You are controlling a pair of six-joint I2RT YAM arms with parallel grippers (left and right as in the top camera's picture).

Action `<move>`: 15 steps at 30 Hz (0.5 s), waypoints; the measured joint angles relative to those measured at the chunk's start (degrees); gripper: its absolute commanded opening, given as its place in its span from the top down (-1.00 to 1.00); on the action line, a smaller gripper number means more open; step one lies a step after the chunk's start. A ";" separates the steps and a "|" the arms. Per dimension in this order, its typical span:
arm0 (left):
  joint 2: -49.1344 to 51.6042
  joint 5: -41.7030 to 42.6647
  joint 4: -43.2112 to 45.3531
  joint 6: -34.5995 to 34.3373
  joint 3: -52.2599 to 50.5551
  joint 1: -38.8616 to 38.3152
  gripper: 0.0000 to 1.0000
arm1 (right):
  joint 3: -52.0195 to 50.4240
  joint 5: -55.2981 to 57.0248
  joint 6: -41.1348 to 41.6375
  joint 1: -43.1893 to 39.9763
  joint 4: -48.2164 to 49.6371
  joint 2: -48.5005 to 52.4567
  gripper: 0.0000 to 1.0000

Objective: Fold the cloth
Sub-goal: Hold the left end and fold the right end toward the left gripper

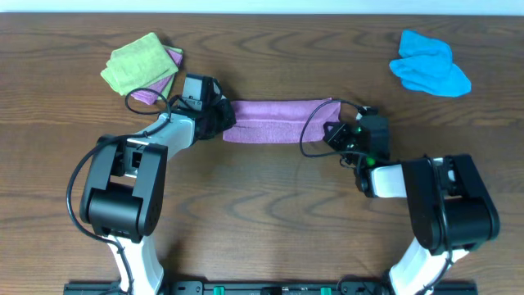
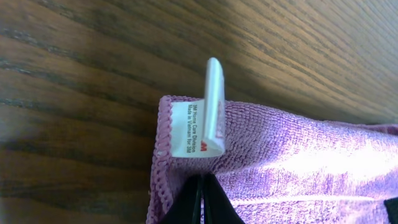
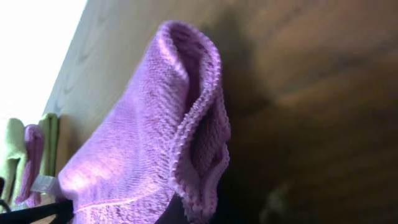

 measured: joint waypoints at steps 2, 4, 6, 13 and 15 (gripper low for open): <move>0.00 0.17 -0.02 0.00 0.00 0.00 0.89 | 0.09 -0.74 -0.66 0.00 1.03 0.00 0.97; 0.00 0.20 -0.07 0.00 0.00 0.00 0.89 | 0.24 -1.66 -1.11 0.00 1.07 0.00 0.97; 0.00 0.31 -0.11 0.00 0.00 0.00 0.89 | 0.48 -2.97 -1.62 0.00 1.03 -0.35 0.97; 0.00 0.35 -0.55 0.00 0.28 0.00 0.89 | 0.79 -4.63 -2.95 0.04 -2.80 -8.28 0.97; 0.00 0.35 -0.74 0.00 0.42 0.00 0.89 | 1.01 -4.92 -3.39 0.20 -4.22 -10.69 0.97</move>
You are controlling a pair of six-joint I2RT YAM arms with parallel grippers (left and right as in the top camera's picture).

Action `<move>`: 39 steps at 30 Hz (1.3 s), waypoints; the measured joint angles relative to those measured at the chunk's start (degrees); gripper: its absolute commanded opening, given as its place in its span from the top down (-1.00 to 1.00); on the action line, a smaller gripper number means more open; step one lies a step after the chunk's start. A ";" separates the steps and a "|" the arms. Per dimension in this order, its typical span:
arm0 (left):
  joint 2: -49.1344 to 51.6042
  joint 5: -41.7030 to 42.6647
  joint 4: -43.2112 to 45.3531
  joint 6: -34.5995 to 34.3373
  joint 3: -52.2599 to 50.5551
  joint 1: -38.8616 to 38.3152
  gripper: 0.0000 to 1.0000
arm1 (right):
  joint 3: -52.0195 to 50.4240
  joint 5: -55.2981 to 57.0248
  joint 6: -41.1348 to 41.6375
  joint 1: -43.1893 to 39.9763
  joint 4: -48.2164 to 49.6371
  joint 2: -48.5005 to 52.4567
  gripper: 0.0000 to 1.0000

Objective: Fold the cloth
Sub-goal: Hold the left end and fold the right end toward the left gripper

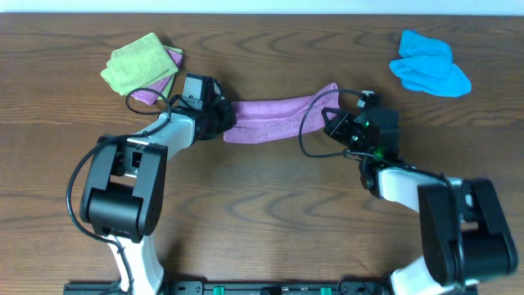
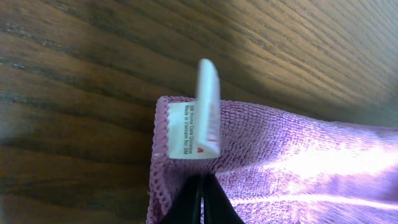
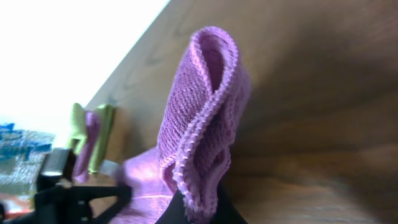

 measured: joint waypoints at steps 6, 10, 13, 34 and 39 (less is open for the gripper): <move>0.09 0.04 -0.31 0.00 0.31 -0.02 0.88 | 1.36 -0.15 -0.70 2.14 -1.44 -2.10 0.97; 0.09 0.13 -0.33 0.00 0.31 -0.02 0.88 | 3.89 -0.13 -2.34 5.16 -4.92 -2.10 0.97; 0.09 0.17 -0.33 0.00 0.31 -0.02 0.89 | 7.67 0.13 -4.66 7.63 -10.49 -2.10 0.97; 0.17 2.80 -0.44 0.00 0.55 0.04 0.88 | 18.29 1.18 -10.73 19.34 -17.66 7.26 0.97; 0.31 3.48 -0.63 0.20 1.49 0.48 0.89 | 18.95 1.22 -10.86 20.65 -17.62 7.52 0.96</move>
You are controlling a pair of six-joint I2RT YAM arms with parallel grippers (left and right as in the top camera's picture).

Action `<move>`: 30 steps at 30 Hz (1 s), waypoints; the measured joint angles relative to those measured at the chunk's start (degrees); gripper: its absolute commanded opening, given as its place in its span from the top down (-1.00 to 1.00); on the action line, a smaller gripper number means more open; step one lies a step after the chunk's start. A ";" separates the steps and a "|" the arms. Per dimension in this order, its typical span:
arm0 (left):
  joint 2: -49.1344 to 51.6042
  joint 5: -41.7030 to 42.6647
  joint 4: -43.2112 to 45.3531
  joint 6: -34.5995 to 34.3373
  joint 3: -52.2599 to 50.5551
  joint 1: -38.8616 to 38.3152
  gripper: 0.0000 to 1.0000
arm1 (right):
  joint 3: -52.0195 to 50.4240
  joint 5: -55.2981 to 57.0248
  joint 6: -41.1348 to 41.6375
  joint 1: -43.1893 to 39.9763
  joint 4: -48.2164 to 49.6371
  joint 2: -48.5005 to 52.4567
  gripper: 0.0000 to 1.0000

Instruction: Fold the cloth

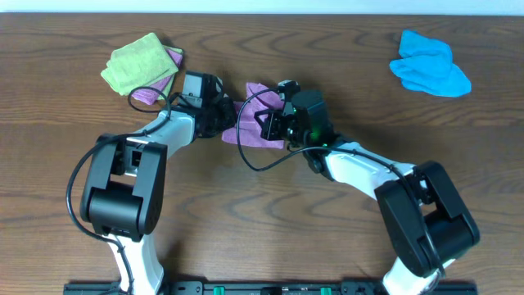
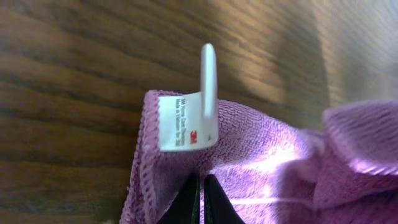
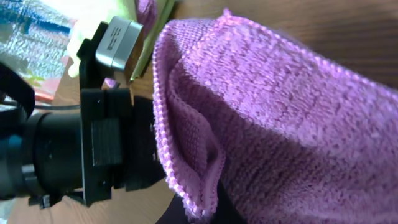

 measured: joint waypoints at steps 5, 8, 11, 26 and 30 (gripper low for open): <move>0.00 0.46 -0.02 0.02 0.39 0.55 0.89 | 0.68 0.09 -0.02 0.96 -0.09 0.31 0.97; 0.00 0.66 -0.09 0.02 0.39 0.57 0.89 | 2.93 0.15 -0.02 1.46 -0.46 1.77 0.96; 0.00 0.81 -0.11 0.04 0.39 0.55 0.89 | 5.62 0.15 -0.02 2.16 -1.07 4.15 0.96; -0.79 -0.02 -6.51 6.27 0.70 2.34 0.89 | 9.35 -0.20 -0.44 3.15 -4.48 7.82 0.97; -4.13 -1.07 -7.78 7.56 0.76 5.31 0.89 | 9.35 -0.20 -0.50 3.15 -4.50 7.82 0.97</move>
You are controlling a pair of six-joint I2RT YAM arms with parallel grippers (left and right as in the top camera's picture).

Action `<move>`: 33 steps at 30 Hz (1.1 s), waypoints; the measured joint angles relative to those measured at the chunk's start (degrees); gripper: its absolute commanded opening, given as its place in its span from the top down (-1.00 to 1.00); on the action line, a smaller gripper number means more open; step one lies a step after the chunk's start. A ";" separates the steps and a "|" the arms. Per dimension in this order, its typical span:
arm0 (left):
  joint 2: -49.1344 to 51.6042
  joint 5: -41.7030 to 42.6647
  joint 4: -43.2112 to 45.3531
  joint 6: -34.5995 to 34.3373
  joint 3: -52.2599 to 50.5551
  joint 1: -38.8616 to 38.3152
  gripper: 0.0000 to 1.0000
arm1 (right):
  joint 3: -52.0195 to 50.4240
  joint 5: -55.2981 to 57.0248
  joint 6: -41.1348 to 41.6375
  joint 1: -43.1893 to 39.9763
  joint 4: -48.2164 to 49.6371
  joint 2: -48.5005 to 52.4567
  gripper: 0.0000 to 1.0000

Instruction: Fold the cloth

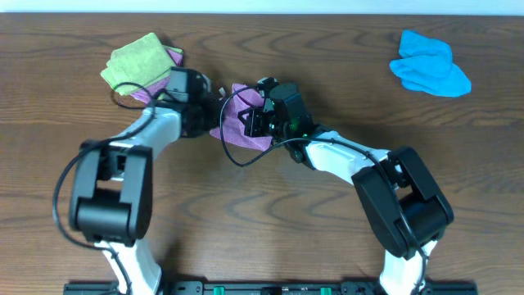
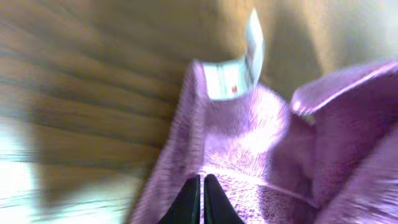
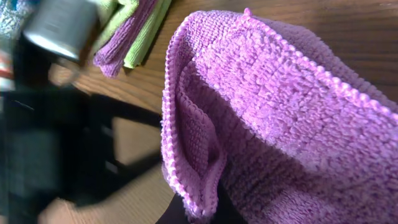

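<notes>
The purple cloth [image 1: 242, 105] lies doubled over on itself between both grippers, left of the table's middle. My left gripper [image 1: 214, 117] is shut on the cloth's left end. In the blurred left wrist view its fingers [image 2: 194, 198] pinch the purple cloth [image 2: 249, 143] below a white label [image 2: 239, 71]. My right gripper [image 1: 250, 124] is shut on the other end, brought over close to the left one. In the right wrist view the cloth [image 3: 286, 99] drapes over that gripper [image 3: 200, 213], its hemmed edge pinched between the fingers.
A green cloth [image 1: 137, 62] lies on another purple one at the far left corner; this stack [image 3: 132, 30] also shows in the right wrist view. A crumpled blue cloth [image 1: 431, 64] lies at the far right. Black cables loop near both wrists.
Both grippers have shifted a little to the left with the cloth still pinched. The left arm's wrist now sits further left and up, and its view is blurred.
At first the cloth lay stretched as a strip between the two grippers, each shut on an end. Then the right end was raised off the table. Later the right gripper held its end over the left end, doubling the cloth, as it stays now.
</notes>
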 measured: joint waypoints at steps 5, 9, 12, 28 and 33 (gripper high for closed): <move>-3.02 -1.84 -2.60 1.44 0.66 2.80 0.88 | 0.00 0.17 -0.44 0.00 0.13 0.00 0.97; -3.15 -3.78 -5.46 2.80 0.72 3.04 0.88 | 0.00 0.66 -1.03 0.00 0.20 0.00 0.97; -3.15 -5.22 -6.10 3.15 0.72 2.89 0.88 | 0.00 0.87 -1.18 0.02 0.59 0.00 0.97; -2.10 -8.48 -7.58 4.07 0.72 2.19 0.89 | 4.57 1.55 -3.34 2.56 -1.55 0.44 0.97; -2.10 -8.55 -7.61 4.07 0.72 2.19 0.89 | 5.97 1.53 -3.56 3.02 -1.73 3.06 0.97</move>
